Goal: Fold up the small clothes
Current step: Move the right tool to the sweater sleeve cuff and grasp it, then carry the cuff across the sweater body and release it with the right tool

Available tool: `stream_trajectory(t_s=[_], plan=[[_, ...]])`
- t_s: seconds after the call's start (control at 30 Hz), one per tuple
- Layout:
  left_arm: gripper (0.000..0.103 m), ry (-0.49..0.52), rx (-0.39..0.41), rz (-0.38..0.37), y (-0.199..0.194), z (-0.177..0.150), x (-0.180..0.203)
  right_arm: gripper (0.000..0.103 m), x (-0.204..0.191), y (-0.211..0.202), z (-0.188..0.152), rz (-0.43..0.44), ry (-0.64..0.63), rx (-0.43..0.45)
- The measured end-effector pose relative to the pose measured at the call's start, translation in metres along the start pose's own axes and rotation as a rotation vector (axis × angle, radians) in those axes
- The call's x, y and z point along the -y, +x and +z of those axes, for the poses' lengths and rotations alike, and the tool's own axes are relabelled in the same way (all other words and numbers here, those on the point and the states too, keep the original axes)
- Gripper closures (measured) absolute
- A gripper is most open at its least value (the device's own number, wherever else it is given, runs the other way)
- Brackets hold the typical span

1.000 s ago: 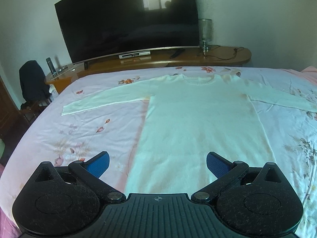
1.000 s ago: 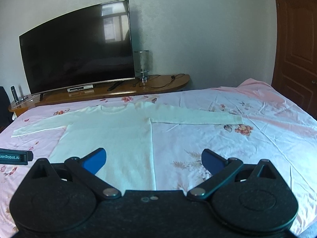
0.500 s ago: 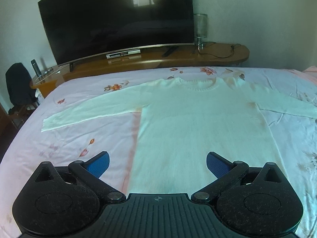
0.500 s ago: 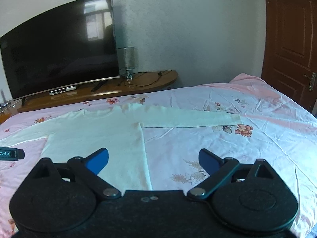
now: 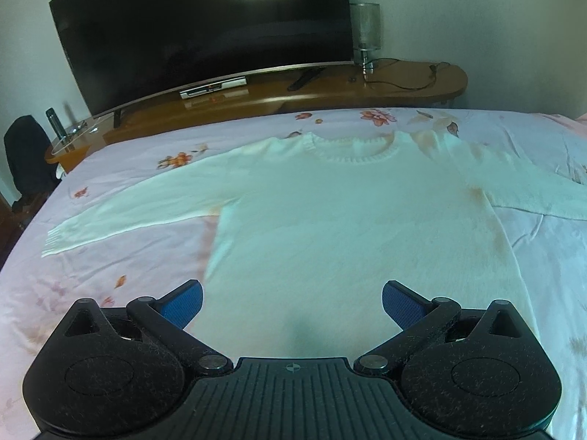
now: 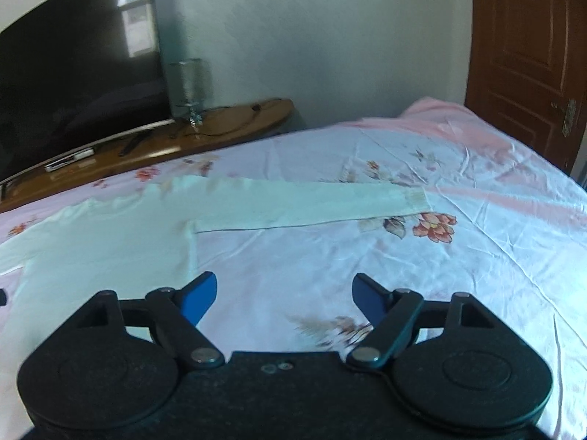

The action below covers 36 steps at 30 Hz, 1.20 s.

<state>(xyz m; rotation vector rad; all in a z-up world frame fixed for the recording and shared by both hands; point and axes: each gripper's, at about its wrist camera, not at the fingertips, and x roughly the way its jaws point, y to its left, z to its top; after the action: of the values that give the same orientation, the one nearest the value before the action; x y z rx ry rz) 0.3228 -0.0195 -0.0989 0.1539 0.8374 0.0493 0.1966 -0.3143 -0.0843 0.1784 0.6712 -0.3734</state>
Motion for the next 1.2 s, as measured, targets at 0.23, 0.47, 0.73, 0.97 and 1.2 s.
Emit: stream_trajectory(t_s=[0.23,0.47,0.73,0.97,1.2], plan=[[0.000,-0.008,-0.027,0.018,0.040,0.018,0.030,0.037,0.051,0.080,0.022,-0.005,0.076,-0.089],[0.000,0.013,-0.026,0.055,0.076,0.038,0.053,0.047,0.082,0.150,0.043,-0.034,0.118,-0.128],[0.000,-0.010,-0.038,0.059,0.111,0.053,0.062,0.052,0.107,0.212,0.059,-0.052,0.218,-0.176],[0.000,-0.029,-0.057,0.044,0.131,0.061,0.060,0.065,0.127,0.236,0.069,-0.071,0.331,-0.144],[0.000,-0.078,-0.043,0.015,0.128,0.061,0.037,0.093,0.136,0.247,0.076,-0.068,0.389,-0.092]])
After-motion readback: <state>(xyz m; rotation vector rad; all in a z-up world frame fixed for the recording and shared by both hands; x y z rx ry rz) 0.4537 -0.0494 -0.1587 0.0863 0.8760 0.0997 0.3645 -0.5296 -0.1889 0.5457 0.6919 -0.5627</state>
